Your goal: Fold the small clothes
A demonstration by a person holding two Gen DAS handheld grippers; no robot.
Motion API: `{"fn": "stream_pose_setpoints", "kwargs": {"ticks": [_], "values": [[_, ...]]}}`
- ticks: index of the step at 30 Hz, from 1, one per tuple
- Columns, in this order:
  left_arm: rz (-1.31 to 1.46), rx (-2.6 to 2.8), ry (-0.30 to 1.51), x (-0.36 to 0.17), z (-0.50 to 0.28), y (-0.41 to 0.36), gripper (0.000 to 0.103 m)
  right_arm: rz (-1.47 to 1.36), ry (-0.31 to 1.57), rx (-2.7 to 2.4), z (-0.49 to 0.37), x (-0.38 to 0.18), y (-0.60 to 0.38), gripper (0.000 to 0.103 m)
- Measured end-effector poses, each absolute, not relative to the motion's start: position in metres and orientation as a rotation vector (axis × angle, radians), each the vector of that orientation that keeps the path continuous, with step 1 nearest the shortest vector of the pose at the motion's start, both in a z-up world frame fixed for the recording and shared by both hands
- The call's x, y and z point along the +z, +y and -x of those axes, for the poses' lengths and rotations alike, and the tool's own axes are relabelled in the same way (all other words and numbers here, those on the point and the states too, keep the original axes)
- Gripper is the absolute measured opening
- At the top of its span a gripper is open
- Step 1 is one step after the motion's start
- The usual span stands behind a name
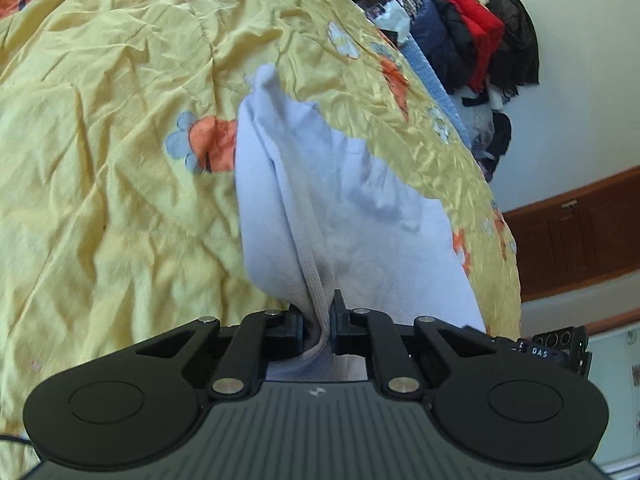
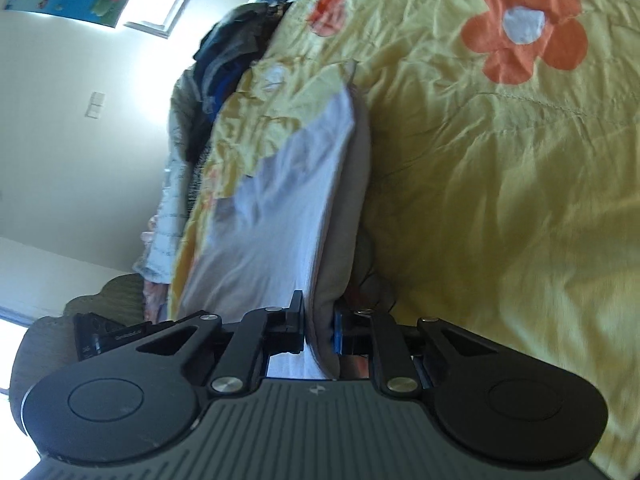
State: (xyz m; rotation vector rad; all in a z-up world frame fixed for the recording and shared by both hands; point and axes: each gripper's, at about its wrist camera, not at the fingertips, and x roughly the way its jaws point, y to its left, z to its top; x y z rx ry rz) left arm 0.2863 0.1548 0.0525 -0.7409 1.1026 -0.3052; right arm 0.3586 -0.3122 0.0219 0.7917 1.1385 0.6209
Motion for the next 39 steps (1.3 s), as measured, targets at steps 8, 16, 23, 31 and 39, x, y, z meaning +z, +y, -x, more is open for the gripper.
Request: {"fn": "stream_pose_setpoints", "kwargs": {"ticks": [8,16,23,31,39], "values": [[0.759,-0.325,1.211,0.017,-0.216,0.151,0.011,-0.837,1.186,0.656,-0.272,0.015,-0.329,0.017],[0.869,-0.299,1.170,-0.006,-0.191,0.158,0.016,-0.871,1.200,0.558,-0.231,-0.017,-0.333,0.023],[0.700,-0.089,1.020,0.036,-0.147,0.177,0.068,-0.874,1.075,0.405,-0.224,-0.001,-0.354,0.036],[0.834,0.062,0.852,0.042,-0.088,0.143,0.069,-0.720,0.962,0.610,-0.234,0.038,-0.291,0.045],[0.843,0.158,0.854,0.023,-0.091,0.121,0.070,-0.541,1.005,0.546,-0.251,0.002,-0.261,0.037]]}}
